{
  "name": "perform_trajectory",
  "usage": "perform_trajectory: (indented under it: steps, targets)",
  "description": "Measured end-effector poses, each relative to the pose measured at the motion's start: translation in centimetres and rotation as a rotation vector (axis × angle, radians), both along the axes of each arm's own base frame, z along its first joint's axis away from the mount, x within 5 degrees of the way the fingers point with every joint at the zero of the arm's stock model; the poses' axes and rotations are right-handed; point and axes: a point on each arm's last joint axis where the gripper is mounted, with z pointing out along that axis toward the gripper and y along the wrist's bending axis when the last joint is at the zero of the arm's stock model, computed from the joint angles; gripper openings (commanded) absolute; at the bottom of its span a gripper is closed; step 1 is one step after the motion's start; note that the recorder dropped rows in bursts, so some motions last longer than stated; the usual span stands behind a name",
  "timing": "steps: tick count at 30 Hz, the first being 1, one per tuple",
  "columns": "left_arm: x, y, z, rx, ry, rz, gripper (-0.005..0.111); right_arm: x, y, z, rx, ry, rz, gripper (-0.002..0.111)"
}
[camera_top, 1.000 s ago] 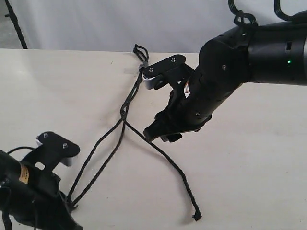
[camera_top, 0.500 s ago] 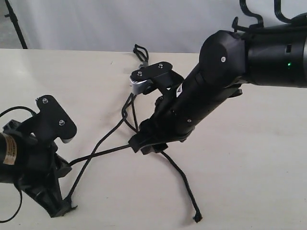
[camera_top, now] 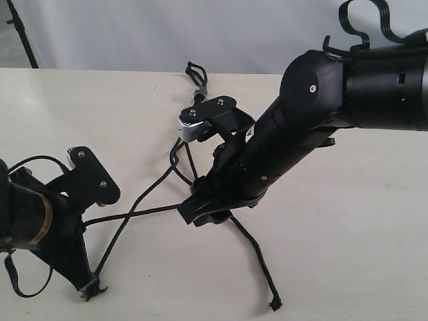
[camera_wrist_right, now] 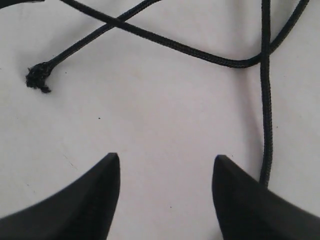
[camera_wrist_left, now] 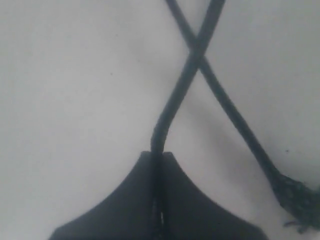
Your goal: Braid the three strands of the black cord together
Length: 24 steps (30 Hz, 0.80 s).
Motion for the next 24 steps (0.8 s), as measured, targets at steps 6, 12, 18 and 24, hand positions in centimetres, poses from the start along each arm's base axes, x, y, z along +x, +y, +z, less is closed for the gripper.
perform_trajectory:
  steps: [6, 12, 18, 24]
  targets:
    - [0.6, -0.4, -2.3, 0.021, 0.034, 0.007, 0.000, 0.0, 0.0, 0.0, 0.000, -0.001, 0.003, 0.053]
    - [0.9, -1.9, -3.4, -0.093, 0.045, -0.063, 0.000, 0.0, 0.0, 0.0, 0.001, -0.004, 0.011, 0.053]
    - [1.0, -3.0, -3.5, -0.226, 0.042, -0.062, 0.000, 0.0, -0.2, -0.1, -0.030, -0.022, 0.036, 0.053]
    - [-1.1, -6.1, -3.4, -0.300, 0.073, -0.116, 0.000, 0.3, -1.2, 0.8, -0.108, -0.118, 0.067, 0.053]
